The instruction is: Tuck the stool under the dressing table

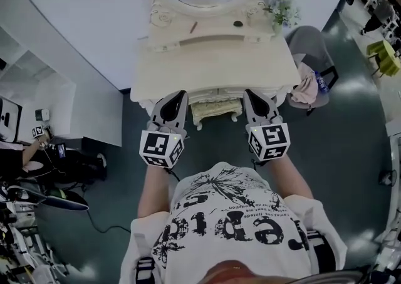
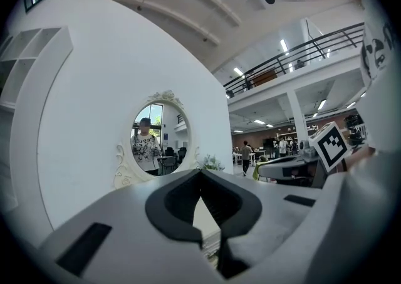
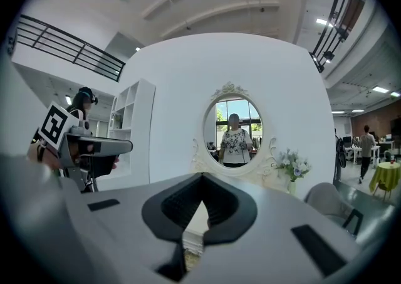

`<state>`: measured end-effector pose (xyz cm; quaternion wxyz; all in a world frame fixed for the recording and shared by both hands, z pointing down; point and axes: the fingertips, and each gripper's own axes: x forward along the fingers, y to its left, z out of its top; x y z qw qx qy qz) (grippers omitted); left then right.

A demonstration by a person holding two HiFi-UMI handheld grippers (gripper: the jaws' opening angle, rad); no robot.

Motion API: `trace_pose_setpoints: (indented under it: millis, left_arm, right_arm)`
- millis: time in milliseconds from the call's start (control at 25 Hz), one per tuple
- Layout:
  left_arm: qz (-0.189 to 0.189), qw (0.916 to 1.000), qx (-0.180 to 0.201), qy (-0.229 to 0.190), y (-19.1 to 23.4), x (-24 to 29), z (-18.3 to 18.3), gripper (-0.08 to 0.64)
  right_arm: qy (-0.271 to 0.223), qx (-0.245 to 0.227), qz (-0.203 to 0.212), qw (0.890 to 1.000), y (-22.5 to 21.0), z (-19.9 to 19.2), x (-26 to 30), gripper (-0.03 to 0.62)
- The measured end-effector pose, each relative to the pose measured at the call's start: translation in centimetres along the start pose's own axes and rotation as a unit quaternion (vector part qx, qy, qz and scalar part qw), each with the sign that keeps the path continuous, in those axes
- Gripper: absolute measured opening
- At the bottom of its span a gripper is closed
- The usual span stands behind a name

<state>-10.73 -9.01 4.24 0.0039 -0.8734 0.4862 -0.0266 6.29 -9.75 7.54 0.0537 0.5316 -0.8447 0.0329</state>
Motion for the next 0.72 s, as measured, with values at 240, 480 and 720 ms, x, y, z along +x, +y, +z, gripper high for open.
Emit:
trace_pose_setpoints:
  millis: [240,480,720]
  left_arm:
    - [-0.002,1.0,0.001,0.002,-0.8,0.6,0.0,0.02]
    - [-0.004,1.0,0.0,0.006,-1.2,1.1,0.0,0.02]
    - [0.001,1.0,-0.002,0.007,-0.9,1.2,-0.3,0.02]
  right_arm:
    - [-0.003,0.005,0.008,1.0,0.1,0.0,0.0,0.017]
    - [-0.007,0.007,0.007,1.0,-0.5,0.6,-0.2,0.017]
    - [-0.004,0.0,0.009,1.0,-0.5,0.4,0.2,0.017]
